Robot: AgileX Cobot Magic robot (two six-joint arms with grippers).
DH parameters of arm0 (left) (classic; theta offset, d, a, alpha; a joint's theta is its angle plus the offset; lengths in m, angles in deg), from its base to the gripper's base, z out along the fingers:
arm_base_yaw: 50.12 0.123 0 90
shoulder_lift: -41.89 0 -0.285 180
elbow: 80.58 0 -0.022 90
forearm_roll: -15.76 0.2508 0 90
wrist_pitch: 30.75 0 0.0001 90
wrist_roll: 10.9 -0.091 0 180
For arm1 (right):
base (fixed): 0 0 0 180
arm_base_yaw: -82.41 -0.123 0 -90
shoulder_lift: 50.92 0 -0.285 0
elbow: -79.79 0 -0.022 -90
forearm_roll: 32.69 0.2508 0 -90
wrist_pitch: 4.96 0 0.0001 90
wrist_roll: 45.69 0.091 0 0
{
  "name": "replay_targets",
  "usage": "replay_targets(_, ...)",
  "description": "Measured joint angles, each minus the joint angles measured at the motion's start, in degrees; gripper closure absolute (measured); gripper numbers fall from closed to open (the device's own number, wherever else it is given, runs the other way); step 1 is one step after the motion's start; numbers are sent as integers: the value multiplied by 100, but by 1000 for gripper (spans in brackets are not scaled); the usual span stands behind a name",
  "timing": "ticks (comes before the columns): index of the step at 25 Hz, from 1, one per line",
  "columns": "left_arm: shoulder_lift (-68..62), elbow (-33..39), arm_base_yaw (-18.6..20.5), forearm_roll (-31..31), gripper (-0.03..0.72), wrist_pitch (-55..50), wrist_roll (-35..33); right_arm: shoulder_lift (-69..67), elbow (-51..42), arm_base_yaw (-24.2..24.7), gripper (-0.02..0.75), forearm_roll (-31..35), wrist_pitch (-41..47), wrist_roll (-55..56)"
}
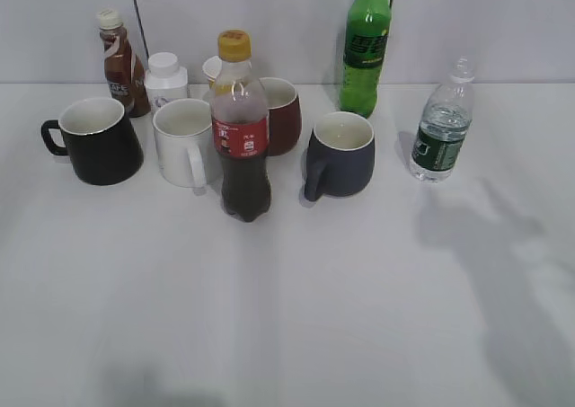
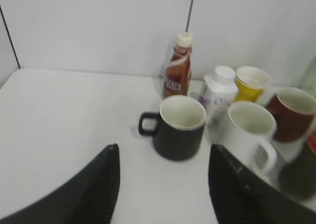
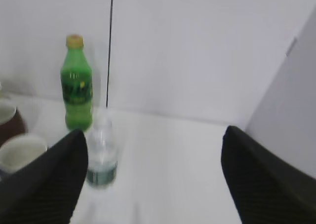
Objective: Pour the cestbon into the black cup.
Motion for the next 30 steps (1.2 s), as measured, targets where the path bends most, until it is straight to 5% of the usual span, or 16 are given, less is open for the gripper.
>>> replay_targets(5,1156,-348,0,238,243,-1653,0,1422,-111,-622,93,1240,2242,-1241)
replay_targets(11,1695,-564,0,460,265,-3678,0,2668,-233,-676,106,2471,4824,-2500)
replay_targets(18,2441,-425,0,716,274,-4182,0,3854,-1183,-680,113,3115,5238,-2920)
replay_targets(30,2620,-255,0,700,279,-3943,0,3854,-1183,-680,113,3115,5238,-2920)
